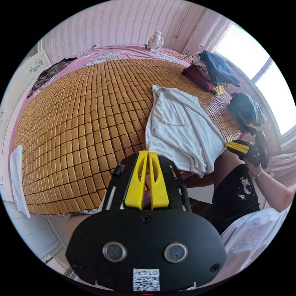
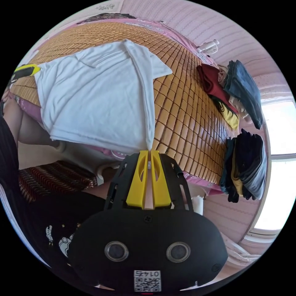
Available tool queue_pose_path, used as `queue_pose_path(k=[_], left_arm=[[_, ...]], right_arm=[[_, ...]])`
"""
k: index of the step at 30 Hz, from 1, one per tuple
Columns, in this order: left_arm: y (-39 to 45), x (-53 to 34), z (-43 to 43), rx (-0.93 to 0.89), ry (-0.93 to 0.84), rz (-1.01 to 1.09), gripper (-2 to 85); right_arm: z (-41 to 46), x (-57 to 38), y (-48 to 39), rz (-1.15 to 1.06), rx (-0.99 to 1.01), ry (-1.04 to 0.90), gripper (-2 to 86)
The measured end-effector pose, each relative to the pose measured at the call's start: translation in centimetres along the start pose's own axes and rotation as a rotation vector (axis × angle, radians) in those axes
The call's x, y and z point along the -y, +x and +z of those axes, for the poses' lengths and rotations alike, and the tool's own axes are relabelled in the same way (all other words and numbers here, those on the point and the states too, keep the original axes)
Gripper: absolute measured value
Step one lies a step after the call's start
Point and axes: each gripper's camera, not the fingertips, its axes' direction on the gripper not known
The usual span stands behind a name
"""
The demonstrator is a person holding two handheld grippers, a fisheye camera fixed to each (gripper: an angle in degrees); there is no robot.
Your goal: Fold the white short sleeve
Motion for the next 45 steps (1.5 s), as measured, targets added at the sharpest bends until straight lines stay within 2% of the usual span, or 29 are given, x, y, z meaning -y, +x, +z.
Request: queue_pose_path(k=[4,10,16,26,39,45], left_arm=[[-0.9,-0.3,-2.3,0.003,0.017,0.020,-0.7],[-3.4,-0.9,-7.3,-0.011,0.049,0.017,-0.7],[-5.3,-2.2,-13.9,-0.005,0.157,0.056,-0.8],[-11.5,-6.7,-28.6,-0.042,0.452,-0.011,-0.8],[-19.9,-19.3,-49.9,0.052,0.938,-0.070,-1.0],[-22.2,-23.7,-56.8,0.098,1.091,-0.070,-1.0]], right_arm=[[-1.2,-0.4,-0.2,-0.009,-0.013,0.003,0.3],[-3.2,-1.7,1.6,0.029,0.073,0.016,-0.1],[-7.9,-4.4,4.8,0.111,0.118,0.137,0.3],[-19.8,-7.4,9.2,0.057,0.043,0.359,-0.4],[-32.9,-12.8,13.8,0.027,-0.080,0.681,-0.1],[-37.6,-15.0,16.5,0.024,-0.045,0.820,-0.1]])
